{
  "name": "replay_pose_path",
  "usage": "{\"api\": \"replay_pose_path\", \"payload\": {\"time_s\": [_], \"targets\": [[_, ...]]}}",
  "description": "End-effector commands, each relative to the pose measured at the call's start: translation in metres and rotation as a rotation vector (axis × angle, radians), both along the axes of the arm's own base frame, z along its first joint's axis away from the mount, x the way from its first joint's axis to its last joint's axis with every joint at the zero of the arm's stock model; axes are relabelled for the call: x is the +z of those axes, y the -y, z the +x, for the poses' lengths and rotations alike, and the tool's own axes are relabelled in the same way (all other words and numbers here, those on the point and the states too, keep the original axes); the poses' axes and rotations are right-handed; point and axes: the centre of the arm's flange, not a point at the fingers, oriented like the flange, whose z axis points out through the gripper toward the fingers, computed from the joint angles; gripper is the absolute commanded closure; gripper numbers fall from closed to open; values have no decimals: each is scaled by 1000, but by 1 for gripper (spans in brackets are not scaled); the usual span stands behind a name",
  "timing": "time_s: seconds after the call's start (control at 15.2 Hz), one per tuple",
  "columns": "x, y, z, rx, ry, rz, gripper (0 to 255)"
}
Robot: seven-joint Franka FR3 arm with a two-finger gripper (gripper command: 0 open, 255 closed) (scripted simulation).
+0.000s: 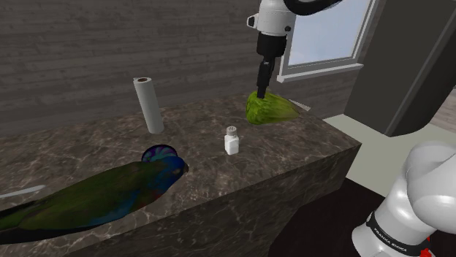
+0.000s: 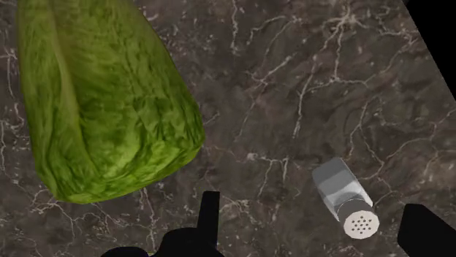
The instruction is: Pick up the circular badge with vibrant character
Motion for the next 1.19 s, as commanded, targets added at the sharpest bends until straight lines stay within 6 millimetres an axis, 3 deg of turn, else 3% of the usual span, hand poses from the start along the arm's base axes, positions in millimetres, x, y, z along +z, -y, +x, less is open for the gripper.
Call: {"api": "replay_pose_path", "payload": {"time_s": [0.0,0.59,1.12], "targets": [[-5,-21,18,54,-6,0,0],[-24,-119,81,292,-32,-2,0],[-43,-217,116,503,-55,-4,0]]}}
